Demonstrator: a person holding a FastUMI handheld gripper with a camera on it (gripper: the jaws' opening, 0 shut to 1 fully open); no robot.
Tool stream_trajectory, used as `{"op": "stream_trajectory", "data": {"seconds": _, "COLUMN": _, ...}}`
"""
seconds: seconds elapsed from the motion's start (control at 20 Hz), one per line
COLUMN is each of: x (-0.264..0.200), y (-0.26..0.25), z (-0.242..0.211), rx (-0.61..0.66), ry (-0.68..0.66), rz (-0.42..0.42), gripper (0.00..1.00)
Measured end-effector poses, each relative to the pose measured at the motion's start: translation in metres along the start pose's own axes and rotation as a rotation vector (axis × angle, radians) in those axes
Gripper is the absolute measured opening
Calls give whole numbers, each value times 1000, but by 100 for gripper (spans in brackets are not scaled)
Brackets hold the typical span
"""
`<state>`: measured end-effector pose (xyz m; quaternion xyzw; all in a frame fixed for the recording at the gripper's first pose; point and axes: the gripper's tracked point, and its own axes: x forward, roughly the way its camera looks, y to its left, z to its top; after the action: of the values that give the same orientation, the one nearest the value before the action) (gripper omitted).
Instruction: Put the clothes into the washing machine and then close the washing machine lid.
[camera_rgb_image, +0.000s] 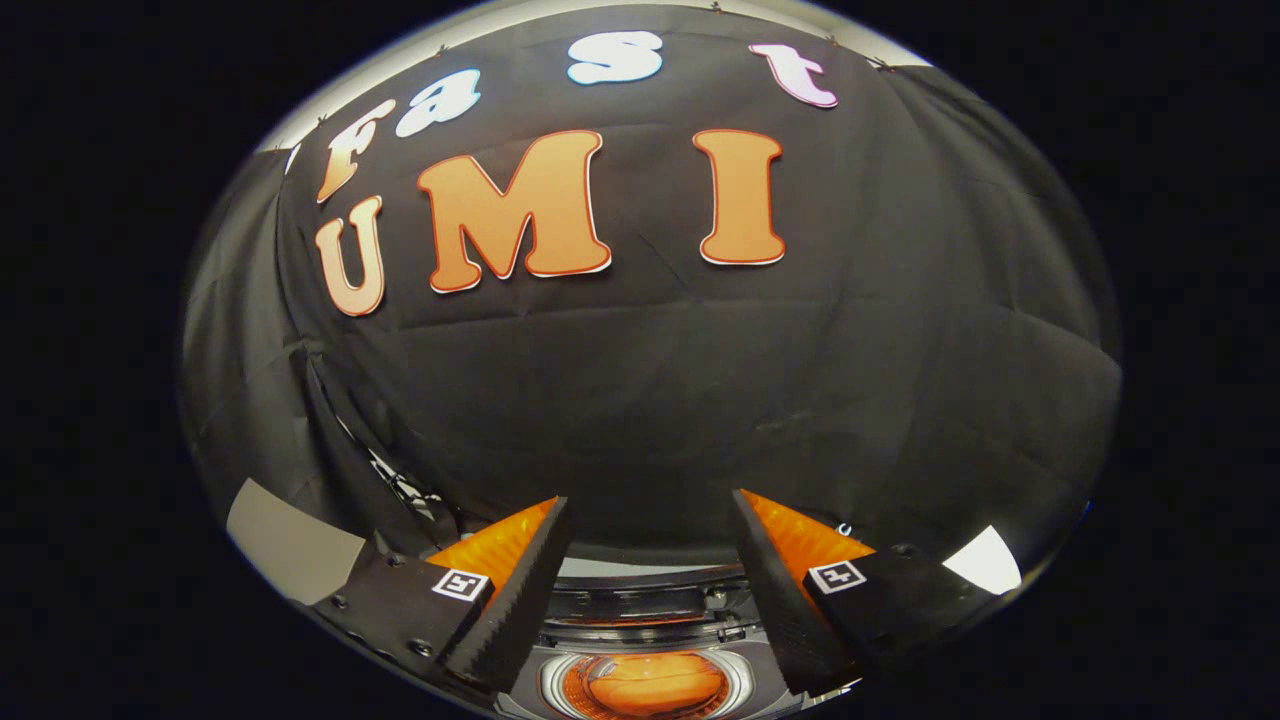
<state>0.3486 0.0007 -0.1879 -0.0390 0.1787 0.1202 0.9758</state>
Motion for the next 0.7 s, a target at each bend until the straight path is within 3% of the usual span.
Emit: {"op": "stream_trajectory", "data": {"seconds": 0.7, "x": 48, "y": 14, "z": -52, "rx": -65, "ry": 121, "rz": 18, "gripper": 99}}
